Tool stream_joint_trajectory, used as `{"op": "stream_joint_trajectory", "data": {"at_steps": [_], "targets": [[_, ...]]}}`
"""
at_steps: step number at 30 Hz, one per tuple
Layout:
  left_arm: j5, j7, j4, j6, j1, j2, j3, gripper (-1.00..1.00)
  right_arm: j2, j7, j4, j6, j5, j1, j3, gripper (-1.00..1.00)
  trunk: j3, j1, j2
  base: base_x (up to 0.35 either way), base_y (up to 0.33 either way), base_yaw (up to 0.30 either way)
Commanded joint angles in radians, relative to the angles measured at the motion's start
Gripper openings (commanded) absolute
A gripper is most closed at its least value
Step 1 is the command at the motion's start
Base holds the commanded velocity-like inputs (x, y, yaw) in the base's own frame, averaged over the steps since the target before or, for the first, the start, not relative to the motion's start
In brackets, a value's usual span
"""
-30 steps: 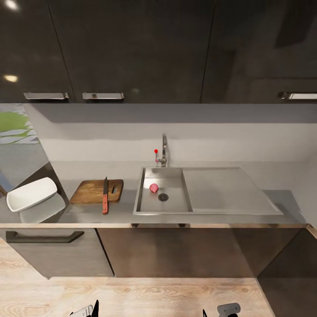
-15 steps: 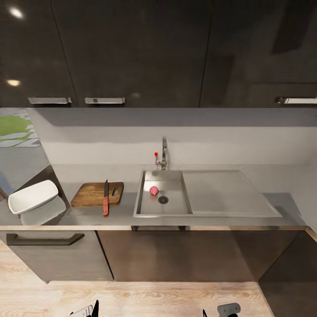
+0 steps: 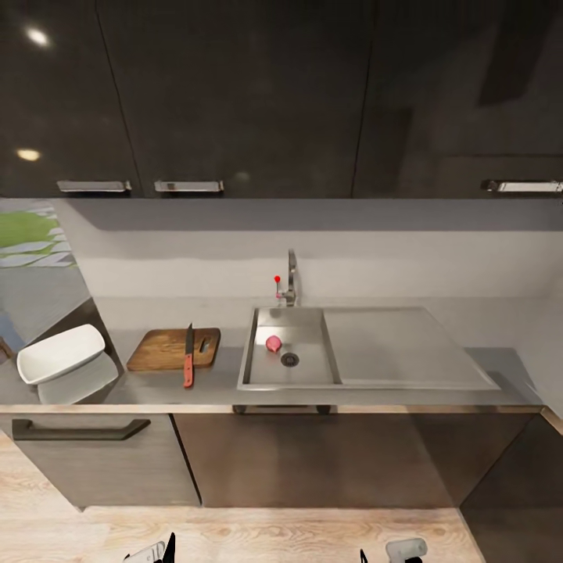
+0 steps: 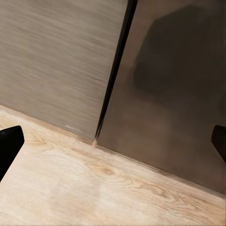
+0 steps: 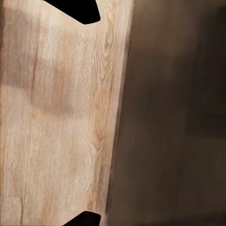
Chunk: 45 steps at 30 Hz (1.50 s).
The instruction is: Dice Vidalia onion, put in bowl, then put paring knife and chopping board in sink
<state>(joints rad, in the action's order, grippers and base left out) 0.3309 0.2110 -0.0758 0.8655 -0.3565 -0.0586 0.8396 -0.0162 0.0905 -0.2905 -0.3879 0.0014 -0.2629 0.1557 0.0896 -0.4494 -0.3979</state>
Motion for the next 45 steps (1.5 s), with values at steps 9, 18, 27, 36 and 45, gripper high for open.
{"op": "stream_joint_trajectory", "data": {"at_steps": [9, 18, 27, 36, 45], "targets": [[0.004, 0.004, -0.004, 0.004, -0.001, -0.001, 0.009, 1.0, -0.001, 0.009, 0.001, -0.002, 0.0, -0.001, 0.008, 1.0, -0.012, -0.001, -0.002, 0.0, 0.0, 0.0], [0.004, 0.004, -0.004, 0.004, -0.001, -0.001, 0.009, 1.0, -0.001, 0.009, 0.001, -0.002, 0.0, -0.001, 0.008, 1.0, -0.027, -0.001, -0.002, 0.0, 0.0, 0.0], [0.004, 0.004, -0.004, 0.004, -0.001, -0.001, 0.009, 1.0, -0.001, 0.009, 0.001, -0.003, 0.0, -0.001, 0.008, 1.0, -0.042, -0.001, -0.002, 0.0, 0.0, 0.0], [0.004, 0.004, -0.004, 0.004, -0.001, -0.001, 0.009, 1.0, -0.001, 0.009, 0.001, -0.002, 0.0, -0.001, 0.008, 1.0, -0.056, -0.001, -0.002, 0.0, 0.0, 0.0], [0.003, 0.004, -0.004, 0.004, -0.001, -0.001, 0.009, 1.0, -0.001, 0.009, 0.001, -0.002, 0.0, -0.001, 0.008, 1.0, -0.069, -0.001, -0.002, 0.0, 0.0, 0.0]]}}
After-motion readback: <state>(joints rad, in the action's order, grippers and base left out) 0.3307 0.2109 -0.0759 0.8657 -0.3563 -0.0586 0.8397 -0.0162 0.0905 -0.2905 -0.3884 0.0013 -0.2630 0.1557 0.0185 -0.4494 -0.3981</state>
